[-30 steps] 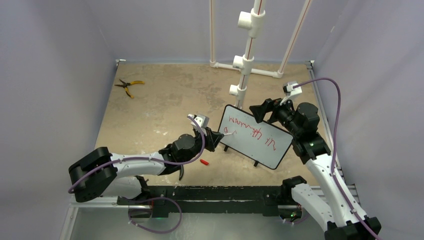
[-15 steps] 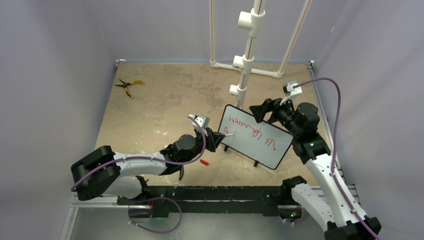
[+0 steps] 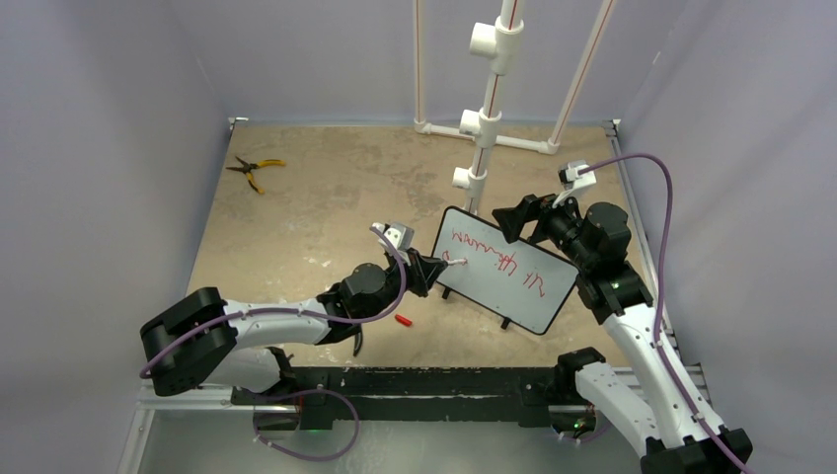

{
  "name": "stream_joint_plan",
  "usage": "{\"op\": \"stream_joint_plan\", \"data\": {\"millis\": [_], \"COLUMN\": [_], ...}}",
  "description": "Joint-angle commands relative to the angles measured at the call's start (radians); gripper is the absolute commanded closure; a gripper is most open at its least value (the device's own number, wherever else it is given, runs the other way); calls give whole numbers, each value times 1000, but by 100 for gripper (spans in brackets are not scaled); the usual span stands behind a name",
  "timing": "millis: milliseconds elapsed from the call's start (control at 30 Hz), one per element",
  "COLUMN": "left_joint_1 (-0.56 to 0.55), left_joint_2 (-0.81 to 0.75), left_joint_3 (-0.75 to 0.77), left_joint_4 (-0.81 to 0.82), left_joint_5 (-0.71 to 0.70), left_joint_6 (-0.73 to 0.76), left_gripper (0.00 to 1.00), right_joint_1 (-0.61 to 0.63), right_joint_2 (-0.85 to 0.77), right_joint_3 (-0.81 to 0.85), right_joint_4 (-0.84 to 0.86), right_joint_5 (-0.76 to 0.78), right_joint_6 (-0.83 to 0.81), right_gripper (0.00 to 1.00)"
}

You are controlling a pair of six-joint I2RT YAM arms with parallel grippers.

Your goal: Write a sentence on the whiteboard

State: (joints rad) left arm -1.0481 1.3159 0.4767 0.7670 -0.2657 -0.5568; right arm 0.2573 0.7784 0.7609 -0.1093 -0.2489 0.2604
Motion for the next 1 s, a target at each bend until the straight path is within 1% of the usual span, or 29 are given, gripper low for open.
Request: {"op": "stream_joint_plan", "data": {"millis": [0, 733, 967], "left_joint_1": [-3, -4, -4], "left_joint_2": [6, 8, -10], "left_joint_3": [33, -74, -93], "left_joint_4": [49, 34, 14], "left_joint_5": [2, -5, -34], "left_joint_6": [9, -25, -24], "left_gripper": [100, 100, 100], "right_joint_1": [5, 5, 4], "right_joint_2": [1, 2, 2], "right_joint_3": [0, 1, 0], "right_joint_4": [37, 33, 31], "right_joint_5": [-6, 0, 2], "right_joint_6": [-18, -18, -17], "right_gripper": [6, 6, 6]}}
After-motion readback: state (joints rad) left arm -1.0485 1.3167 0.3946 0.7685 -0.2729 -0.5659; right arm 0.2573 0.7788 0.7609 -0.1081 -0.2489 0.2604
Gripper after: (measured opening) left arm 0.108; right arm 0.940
